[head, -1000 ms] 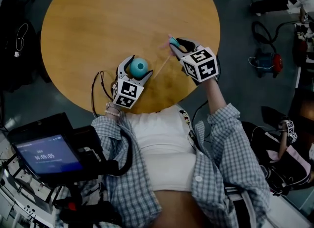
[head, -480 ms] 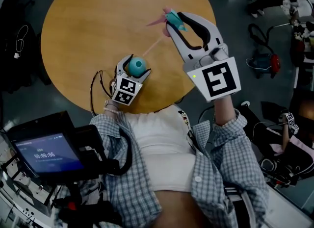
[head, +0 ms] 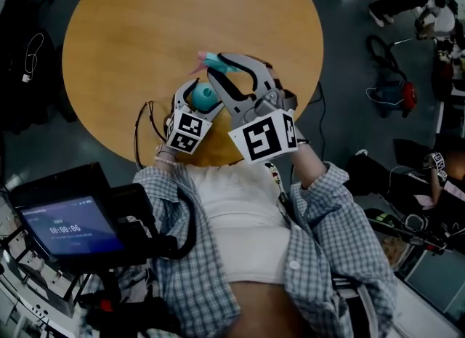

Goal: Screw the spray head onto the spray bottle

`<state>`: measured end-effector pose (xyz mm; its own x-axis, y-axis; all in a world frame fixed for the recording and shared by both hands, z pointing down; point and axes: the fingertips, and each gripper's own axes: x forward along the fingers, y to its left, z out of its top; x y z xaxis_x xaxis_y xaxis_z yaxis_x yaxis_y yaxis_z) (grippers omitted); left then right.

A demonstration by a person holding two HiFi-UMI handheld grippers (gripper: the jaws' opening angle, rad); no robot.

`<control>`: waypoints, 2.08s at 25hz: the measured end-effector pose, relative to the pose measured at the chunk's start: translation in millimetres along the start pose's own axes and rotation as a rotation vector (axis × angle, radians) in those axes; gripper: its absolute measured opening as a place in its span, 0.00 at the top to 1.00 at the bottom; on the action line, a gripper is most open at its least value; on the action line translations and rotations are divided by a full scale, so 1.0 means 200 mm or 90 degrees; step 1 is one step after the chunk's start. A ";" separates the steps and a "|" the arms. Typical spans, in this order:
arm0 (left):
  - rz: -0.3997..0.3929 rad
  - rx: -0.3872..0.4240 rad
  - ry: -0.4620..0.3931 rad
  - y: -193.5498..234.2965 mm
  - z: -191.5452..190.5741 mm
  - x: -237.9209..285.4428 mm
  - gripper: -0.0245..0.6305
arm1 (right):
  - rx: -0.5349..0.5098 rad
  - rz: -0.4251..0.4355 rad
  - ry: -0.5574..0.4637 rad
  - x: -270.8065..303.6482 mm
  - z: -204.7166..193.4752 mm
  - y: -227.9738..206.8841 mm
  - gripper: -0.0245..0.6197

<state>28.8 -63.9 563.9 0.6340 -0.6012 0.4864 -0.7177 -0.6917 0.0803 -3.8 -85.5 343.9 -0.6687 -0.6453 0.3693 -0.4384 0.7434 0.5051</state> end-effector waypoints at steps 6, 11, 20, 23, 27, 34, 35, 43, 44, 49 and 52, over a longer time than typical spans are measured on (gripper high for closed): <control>0.001 -0.004 -0.004 -0.01 0.00 0.01 0.34 | -0.090 -0.014 -0.008 0.05 -0.14 0.27 0.79; 0.000 -0.006 -0.006 -0.01 0.00 0.00 0.34 | -0.094 -0.035 -0.011 0.08 -0.21 0.34 0.79; -0.001 -0.012 -0.011 -0.02 0.00 0.00 0.34 | -0.112 -0.047 -0.015 0.03 -0.22 0.41 0.79; -0.001 -0.011 -0.015 -0.02 0.00 0.00 0.34 | -0.101 -0.024 0.004 0.04 -0.21 0.40 0.79; 0.000 -0.016 -0.016 -0.01 0.00 0.01 0.34 | -0.030 0.033 0.024 0.05 -0.21 0.39 0.79; -0.004 -0.014 -0.019 -0.01 0.01 0.01 0.34 | 0.103 0.172 -0.008 -0.05 -0.23 0.33 0.65; -0.006 -0.013 -0.020 -0.01 0.01 0.00 0.34 | 0.122 0.205 -0.015 -0.06 -0.26 0.33 0.65; -0.071 0.023 -0.019 -0.03 -0.02 -0.02 0.34 | 0.108 0.457 0.039 -0.02 -0.48 0.44 0.65; -0.084 0.029 -0.015 -0.04 -0.03 -0.02 0.34 | 0.102 0.469 0.035 -0.01 -0.47 0.46 0.65; -0.121 0.046 -0.009 -0.05 -0.04 -0.05 0.34 | 0.070 0.522 0.001 0.04 -0.39 0.53 0.66; -0.123 0.045 -0.016 -0.06 -0.05 -0.05 0.33 | 0.050 0.538 -0.014 0.06 -0.35 0.56 0.66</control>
<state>28.2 -46.0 566.3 0.7652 -0.4641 0.4462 -0.5608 -0.8209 0.1080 -18.2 -22.1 458.6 -0.8015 0.1350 0.5826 0.1739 0.9847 0.0110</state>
